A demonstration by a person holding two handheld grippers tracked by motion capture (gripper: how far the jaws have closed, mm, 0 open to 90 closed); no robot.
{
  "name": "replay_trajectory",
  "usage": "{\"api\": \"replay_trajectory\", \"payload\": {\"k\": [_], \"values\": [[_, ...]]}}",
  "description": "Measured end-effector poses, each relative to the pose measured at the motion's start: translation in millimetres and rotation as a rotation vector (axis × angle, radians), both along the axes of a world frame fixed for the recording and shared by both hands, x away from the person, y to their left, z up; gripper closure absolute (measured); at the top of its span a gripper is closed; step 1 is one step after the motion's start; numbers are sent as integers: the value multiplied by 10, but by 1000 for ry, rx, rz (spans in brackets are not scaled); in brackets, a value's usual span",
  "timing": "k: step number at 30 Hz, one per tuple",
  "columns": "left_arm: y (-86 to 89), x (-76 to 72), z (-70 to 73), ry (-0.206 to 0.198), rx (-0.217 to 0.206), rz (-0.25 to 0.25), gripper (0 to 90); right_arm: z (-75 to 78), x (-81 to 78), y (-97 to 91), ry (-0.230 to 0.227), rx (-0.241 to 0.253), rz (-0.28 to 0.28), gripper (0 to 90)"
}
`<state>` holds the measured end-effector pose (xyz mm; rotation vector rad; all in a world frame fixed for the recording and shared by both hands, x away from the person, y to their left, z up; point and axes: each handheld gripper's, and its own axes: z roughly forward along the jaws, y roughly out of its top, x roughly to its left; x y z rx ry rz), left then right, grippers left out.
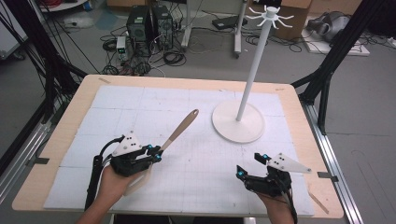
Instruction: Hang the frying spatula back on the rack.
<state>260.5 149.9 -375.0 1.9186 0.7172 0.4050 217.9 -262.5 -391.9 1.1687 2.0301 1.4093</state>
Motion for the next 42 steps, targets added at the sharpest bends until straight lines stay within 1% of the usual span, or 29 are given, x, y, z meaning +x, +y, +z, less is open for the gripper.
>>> {"api": "replay_trajectory", "payload": {"k": [1, 2, 3, 5, 8, 9, 12, 13, 15, 18, 19, 22, 23, 25, 28, 30, 32, 34, 37, 40, 42], "values": [[-6, -9, 12, -7, -12, 4, 777, 17, 16, 20, -12, 5, 11, 173], [-13, -14, 18, -13, -20, 8, 777, 50, 38, 64, -14, 25, 24, 173], [-26, -25, 29, -23, -33, 10, 777, 114, 93, 161, -26, 36, 56, 173], [-48, -35, 41, -32, -43, 9, 777, 129, 105, 187, -25, 36, 62, 173], [-99, -51, 54, -53, -54, 11, 777, 228, 207, 368, -42, 32, 110, 173], [-124, -58, 58, -58, -66, 11, 777, 253, 231, 412, -45, 33, 120, 174], [-175, -72, 62, -70, -82, 12, 777, 349, 342, 605, -58, 45, 160, 174], [-199, -80, 62, -74, -91, 11, 777, 368, 365, 649, -57, 51, 170, 174], [-229, -87, 62, -80, -94, 7, 777, 411, 437, 776, -61, 58, 194, 177], [-273, -96, 61, -78, -94, -6, 777, 455, 514, 907, -63, 77, 209, 182], [-286, -101, 59, -79, -93, -7, 777, 468, 526, 933, -59, 85, 212, 190], [-317, -110, 53, -82, -90, -15, 777, 519, 590, 1038, -71, 105, 235, 228], [-329, -117, 52, -82, -90, -18, 776, 544, 618, 1096, -69, 105, 243, 235], [-351, -127, 50, -80, -87, -26, 777, 560, 630, 1122, -61, 109, 246, 248], [-374, -136, 43, -84, -78, -27, 776, 595, 664, 1193, -65, 124, 247, 279], [-383, -140, 41, -81, -75, -28, 777, 606, 674, 1219, -65, 136, 242, 281], [-389, -142, 43, -74, -78, -27, 777, 616, 678, 1227, -67, 145, 242, 291], [-395, -145, 44, -72, -80, -27, 776, 629, 675, 1222, -70, 163, 239, 307], [-407, -156, 45, -73, -79, -27, 777, 650, 678, 1212, -79, 169, 226, 321], [-419, -163, 48, -73, -82, -30, 776, 685, 685, 1189, -79, 187, 213, 344], [-427, -170, 56, -69, -86, -29, 776, 707, 689, 1180, -88, 194, 213, 364]]}}
